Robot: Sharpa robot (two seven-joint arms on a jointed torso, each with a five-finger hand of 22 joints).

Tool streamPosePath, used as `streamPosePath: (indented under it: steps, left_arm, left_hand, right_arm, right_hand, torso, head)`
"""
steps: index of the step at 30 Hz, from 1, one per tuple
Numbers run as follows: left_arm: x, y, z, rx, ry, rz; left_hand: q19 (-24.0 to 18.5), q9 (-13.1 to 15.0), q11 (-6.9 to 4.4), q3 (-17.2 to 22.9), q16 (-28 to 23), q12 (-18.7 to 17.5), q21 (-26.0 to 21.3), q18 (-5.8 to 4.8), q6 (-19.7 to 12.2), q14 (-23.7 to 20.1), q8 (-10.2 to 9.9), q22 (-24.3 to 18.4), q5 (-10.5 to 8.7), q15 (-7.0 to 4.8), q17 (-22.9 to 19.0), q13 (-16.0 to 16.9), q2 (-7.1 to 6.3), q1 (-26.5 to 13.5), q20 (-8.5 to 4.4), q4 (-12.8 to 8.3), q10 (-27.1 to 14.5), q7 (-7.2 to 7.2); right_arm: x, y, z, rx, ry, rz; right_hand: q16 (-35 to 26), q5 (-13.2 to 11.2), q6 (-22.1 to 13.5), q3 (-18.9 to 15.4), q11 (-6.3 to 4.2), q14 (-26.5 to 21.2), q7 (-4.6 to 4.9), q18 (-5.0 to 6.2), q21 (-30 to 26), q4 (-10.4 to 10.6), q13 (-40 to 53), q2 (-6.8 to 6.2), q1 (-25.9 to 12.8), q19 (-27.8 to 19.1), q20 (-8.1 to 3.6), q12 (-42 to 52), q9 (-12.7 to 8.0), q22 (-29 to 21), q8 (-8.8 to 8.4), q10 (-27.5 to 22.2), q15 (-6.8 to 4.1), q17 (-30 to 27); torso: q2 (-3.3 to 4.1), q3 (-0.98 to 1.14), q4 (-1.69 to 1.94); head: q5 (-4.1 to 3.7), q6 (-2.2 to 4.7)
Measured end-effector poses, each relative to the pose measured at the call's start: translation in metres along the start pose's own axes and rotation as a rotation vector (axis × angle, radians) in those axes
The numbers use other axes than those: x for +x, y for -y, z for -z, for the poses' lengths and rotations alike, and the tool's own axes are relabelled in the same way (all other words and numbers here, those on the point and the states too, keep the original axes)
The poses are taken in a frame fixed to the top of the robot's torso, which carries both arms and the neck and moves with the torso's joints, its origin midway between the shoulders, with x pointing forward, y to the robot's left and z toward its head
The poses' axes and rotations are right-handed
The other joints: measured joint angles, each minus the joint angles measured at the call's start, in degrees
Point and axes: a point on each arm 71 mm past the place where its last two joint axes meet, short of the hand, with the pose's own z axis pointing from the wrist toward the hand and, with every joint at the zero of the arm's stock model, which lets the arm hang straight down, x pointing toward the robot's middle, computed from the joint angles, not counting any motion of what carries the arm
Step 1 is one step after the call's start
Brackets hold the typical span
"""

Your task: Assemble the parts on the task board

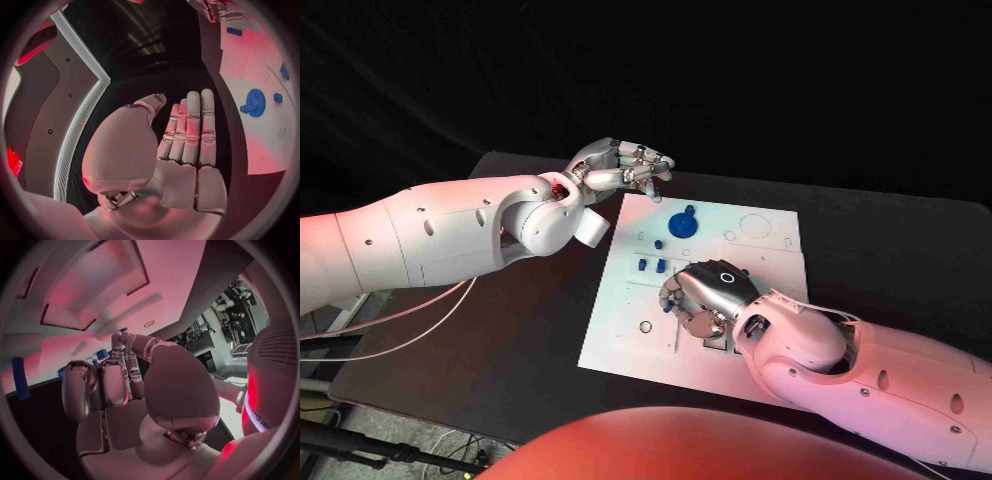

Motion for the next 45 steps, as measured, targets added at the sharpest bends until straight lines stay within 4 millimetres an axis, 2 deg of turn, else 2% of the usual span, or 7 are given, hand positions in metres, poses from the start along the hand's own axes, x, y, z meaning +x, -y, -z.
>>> streamPosePath:
  steps: [21,24,30,31,34,40,45]
  left_arm:
    - [0.0,0.0,0.0,-0.002,-0.003,0.001]
    - [0.0,0.0,0.0,-0.003,-0.003,0.002]
    - [0.0,0.0,0.0,-0.004,-0.004,0.002]
    - [0.0,0.0,0.0,-0.004,-0.004,0.002]
    - [0.0,0.0,0.0,-0.004,-0.004,0.002]
    - [0.0,0.0,0.0,-0.005,-0.005,0.002]
    - [-0.001,0.0,0.001,-0.006,-0.004,0.002]
  left_hand:
    - [0.0,0.0,0.0,0.0,0.0,0.0,0.0,0.0,0.0,0.0,0.0,0.0,0.0,0.0,0.0,0.0,0.0,0.0,0.0,0.0,0.0,0.0]
    - [0.0,0.0,0.0,0.0,0.0,0.0,0.0,0.0,0.0,0.0,0.0,0.0,0.0,0.0,0.0,0.0,0.0,0.0,0.0,0.0,0.0,0.0]
    - [0.0,0.0,0.0,0.0,0.0,0.0,0.0,0.0,0.0,0.0,0.0,0.0,0.0,0.0,0.1,0.0,0.0,0.0,0.0,0.0,0.0,0.0]
    - [0.0,0.0,-0.01,0.0,0.0,0.0,0.0,0.0,0.0,0.0,0.0,0.0,0.0,0.0,0.1,0.0,0.0,0.0,0.0,0.0,0.0,0.0]
    - [0.0,0.0,0.0,0.0,0.0,0.0,0.0,-0.01,0.0,0.0,0.0,0.0,0.0,0.0,0.1,0.0,0.0,0.0,0.0,0.0,0.0,0.0]
    - [0.0,0.0,0.0,0.0,0.0,0.0,0.0,0.0,0.0,0.0,0.0,0.0,0.0,0.0,0.1,0.0,0.0,0.0,-0.01,0.0,0.0,0.0]
    - [0.0,0.0,0.0,0.0,0.0,0.0,0.0,0.0,0.0,0.0,0.0,0.0,0.0,0.0,0.1,0.0,0.0,0.0,-0.01,0.0,0.0,0.0]
  right_arm:
    - [0.003,-0.003,-0.002,-0.007,-0.039,0.014]
    - [0.003,-0.003,-0.001,-0.007,-0.039,0.015]
    - [0.003,0.0,0.002,-0.001,-0.035,0.013]
    - [0.003,0.001,0.002,0.002,-0.034,0.013]
    - [0.003,0.003,0.006,0.01,-0.027,0.011]
    - [-0.001,0.006,0.014,0.018,-0.009,0.003]
    - [-0.011,0.008,0.02,0.02,0.014,0.003]
  right_hand:
    - [-0.3,0.2,0.1,0.0,0.09,0.0,-0.1,0.0,-0.4,0.0,0.1,0.07,-0.1,0.0,0.0,-0.2,0.0,0.0,-0.29,0.1,0.0,-0.3]
    - [-0.3,0.2,-0.7,-0.1,-0.16,0.0,0.69,0.0,-0.4,0.0,0.2,0.05,-0.1,0.0,0.0,-0.2,0.0,0.0,-0.39,-0.2,0.02,-0.2]
    - [-1.3,-0.4,-6.7,-2.7,-1.44,0.2,1.5,0.0,-0.4,0.2,1.1,-0.04,-1.8,0.0,0.0,-1.1,-1.2,0.0,-4.44,-1.5,0.22,-1.4]
    - [-1.6,-0.5,-7.5,-2.9,-1.42,0.2,0.86,0.0,-0.6,0.1,1.1,-0.17,-1.9,0.0,0.0,-1.1,-1.7,0.0,-5.2,-2.1,0.23,-1.7]
    - [-2.0,-0.5,-9.4,-3.3,-1.04,0.0,0.74,0.0,-1.1,0.2,1.2,-0.8,-1.8,0.0,0.0,-1.1,-2.4,0.0,-6.54,-2.9,0.43,-2.3]
    - [-2.9,-0.5,-11.1,-4.4,-0.24,-0.5,-0.2,0.0,-2.3,0.8,1.5,-2.29,-2.8,0.0,0.0,-1.1,-3.1,0.0,-7.64,-3.8,0.96,-3.5]
    - [-3.2,-0.2,-11.1,-5.3,-0.16,-0.8,-0.2,0.0,-3.1,1.3,1.7,-2.84,-3.4,0.2,0.21,-1.1,-3.2,0.0,-7.98,-4.5,1.05,-4.1]
  torso:
    - [0.02,-0.04,0.07]
    - [0.02,-0.04,0.05]
    - [0.01,-0.04,0.03]
    - [0.0,-0.04,0.03]
    - [-0.01,-0.04,0.03]
    - [-0.02,-0.04,0.03]
    - [-0.03,-0.04,0.03]
  head:
    - [-0.1,0.0]
    - [-0.1,0.0]
    - [-0.08,0.0]
    - [-0.08,0.0]
    - [-0.23,0.0]
    - [-0.37,0.0]
    - [-0.54,0.0]
